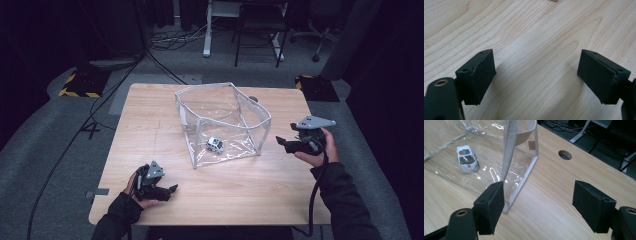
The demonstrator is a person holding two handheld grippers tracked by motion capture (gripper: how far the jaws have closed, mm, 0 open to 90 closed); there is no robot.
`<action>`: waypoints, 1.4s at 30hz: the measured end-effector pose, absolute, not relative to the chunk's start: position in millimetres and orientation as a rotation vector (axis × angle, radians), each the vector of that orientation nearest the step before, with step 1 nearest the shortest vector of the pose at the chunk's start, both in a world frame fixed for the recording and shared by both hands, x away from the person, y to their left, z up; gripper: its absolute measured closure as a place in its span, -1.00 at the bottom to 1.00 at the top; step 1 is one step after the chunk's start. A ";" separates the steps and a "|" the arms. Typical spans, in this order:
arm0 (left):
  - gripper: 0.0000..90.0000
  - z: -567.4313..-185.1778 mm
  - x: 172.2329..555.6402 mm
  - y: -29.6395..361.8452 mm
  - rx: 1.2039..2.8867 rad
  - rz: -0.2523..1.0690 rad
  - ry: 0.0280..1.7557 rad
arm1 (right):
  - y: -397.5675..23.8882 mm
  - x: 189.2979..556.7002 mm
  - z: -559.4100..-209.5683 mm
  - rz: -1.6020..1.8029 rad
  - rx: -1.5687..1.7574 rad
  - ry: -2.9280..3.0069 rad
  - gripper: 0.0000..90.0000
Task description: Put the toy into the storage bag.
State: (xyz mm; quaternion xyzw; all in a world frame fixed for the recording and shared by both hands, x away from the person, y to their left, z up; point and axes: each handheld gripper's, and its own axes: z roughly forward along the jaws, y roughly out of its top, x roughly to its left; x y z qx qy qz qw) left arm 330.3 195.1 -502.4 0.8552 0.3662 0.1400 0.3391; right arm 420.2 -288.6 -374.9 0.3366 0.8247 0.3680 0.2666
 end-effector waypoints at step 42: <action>-0.66 -502.7 330.1 194.8 2.221 0.359 0.959 | -315.8 385.9 -419.8 0.899 0.913 2.284 -0.43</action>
